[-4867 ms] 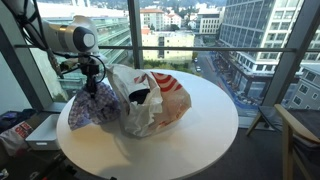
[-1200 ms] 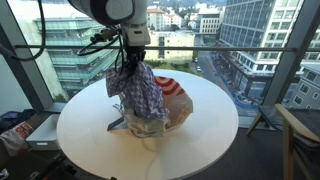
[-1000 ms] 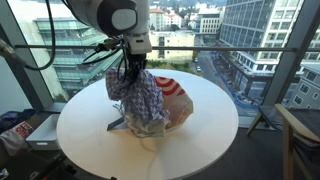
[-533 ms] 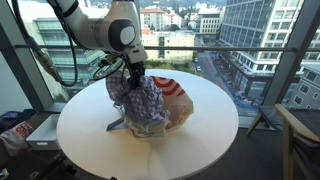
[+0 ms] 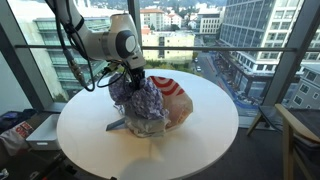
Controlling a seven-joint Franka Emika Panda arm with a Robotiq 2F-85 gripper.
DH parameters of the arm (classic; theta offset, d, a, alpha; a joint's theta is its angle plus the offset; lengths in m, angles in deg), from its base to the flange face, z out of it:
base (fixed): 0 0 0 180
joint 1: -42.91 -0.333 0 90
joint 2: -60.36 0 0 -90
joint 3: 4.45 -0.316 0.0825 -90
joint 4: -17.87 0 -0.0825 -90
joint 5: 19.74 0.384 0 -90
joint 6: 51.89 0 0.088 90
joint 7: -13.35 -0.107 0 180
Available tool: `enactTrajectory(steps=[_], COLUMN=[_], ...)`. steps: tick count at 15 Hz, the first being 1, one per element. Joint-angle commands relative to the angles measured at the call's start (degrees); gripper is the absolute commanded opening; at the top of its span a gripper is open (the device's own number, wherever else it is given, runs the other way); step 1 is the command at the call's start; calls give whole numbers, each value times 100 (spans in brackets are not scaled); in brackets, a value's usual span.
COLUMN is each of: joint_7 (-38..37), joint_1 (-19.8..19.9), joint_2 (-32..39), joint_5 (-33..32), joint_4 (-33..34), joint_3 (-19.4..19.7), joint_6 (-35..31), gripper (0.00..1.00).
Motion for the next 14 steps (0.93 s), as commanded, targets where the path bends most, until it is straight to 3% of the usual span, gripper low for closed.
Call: enactTrajectory(steps=[1, 5, 7, 10, 14], joint_7=[150, 170, 91, -435, -1685], joint_1=[-87, -206, -400, -969, -1523], joint_2=[467, 739, 625, 268, -297], joint_5=[322, 357, 134, -608, -2128], joint_4=[274, 474, 464, 385, 300], joint_3=[33, 192, 388, 986, 1684], joint_6=[-160, 66, 241, 435, 424], gripper=[6, 7, 39, 60, 89])
